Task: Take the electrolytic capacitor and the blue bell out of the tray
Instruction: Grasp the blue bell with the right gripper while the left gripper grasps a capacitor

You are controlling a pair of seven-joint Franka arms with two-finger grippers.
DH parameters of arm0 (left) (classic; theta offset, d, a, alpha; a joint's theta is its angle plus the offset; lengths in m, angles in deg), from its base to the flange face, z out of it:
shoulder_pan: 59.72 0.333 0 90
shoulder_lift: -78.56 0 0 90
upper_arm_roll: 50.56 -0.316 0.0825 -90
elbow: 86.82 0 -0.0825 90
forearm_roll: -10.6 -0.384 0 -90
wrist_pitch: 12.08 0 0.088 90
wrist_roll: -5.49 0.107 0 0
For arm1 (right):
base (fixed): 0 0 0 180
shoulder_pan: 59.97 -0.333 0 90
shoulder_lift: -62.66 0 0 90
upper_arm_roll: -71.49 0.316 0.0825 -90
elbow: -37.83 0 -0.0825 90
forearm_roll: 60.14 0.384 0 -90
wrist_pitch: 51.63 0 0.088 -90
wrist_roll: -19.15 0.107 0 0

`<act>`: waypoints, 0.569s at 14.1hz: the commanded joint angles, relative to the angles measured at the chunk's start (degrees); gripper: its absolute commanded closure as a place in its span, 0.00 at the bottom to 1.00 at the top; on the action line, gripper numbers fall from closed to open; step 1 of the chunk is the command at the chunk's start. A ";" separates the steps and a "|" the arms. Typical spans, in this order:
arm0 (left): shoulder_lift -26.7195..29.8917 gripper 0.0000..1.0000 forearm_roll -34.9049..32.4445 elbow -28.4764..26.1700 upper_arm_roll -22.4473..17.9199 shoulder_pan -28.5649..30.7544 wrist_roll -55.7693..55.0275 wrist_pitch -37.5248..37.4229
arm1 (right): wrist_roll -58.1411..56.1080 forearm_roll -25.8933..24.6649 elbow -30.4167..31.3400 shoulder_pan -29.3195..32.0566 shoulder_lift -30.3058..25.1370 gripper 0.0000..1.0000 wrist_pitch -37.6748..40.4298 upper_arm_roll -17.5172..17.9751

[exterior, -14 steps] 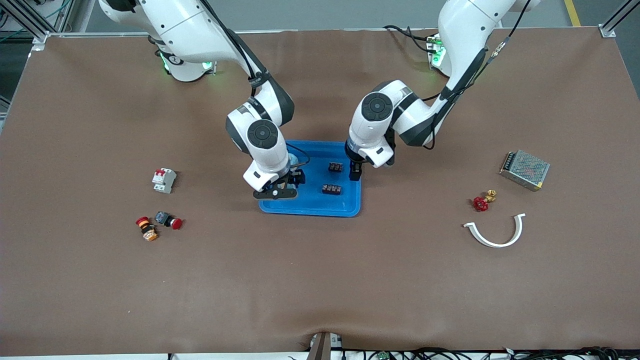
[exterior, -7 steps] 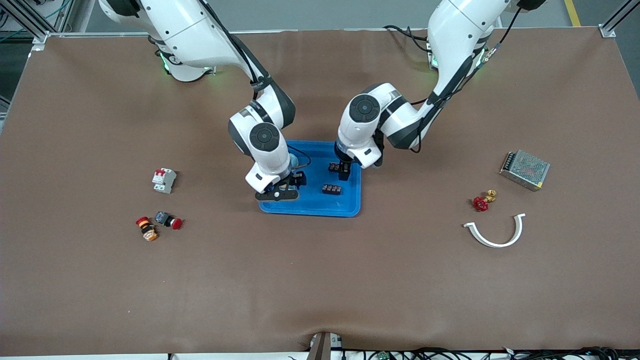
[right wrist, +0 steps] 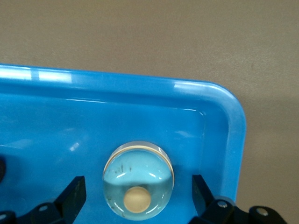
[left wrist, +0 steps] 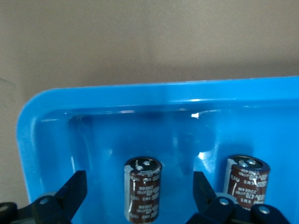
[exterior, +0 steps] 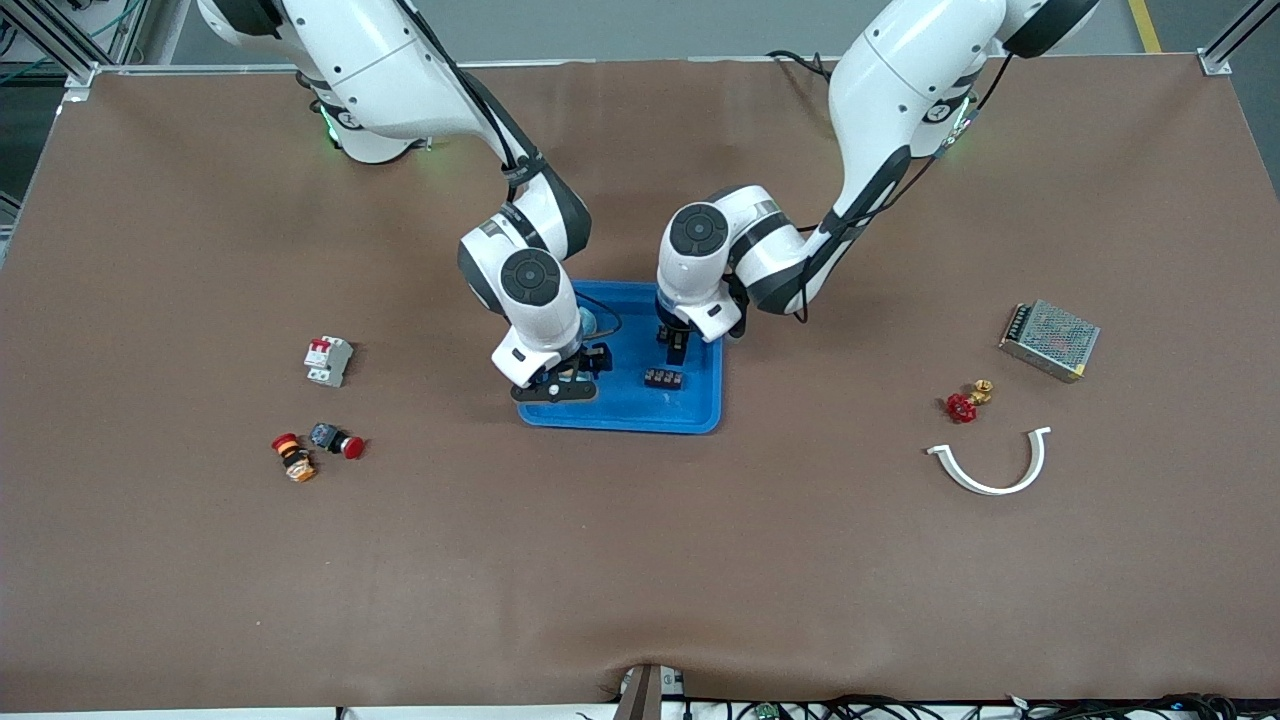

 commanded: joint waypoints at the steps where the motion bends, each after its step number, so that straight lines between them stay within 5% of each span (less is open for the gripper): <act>1: -0.81 0.00 -1.79 1.54 -0.82 -1.37 -2.43 0.85 | 0.23 -0.80 -0.51 -0.60 0.53 0.00 -0.32 -0.37; 8: -0.81 0.01 -1.88 1.62 -0.82 -1.72 -2.51 0.85 | 0.41 -0.80 -0.51 -0.86 0.97 0.00 -0.93 -0.37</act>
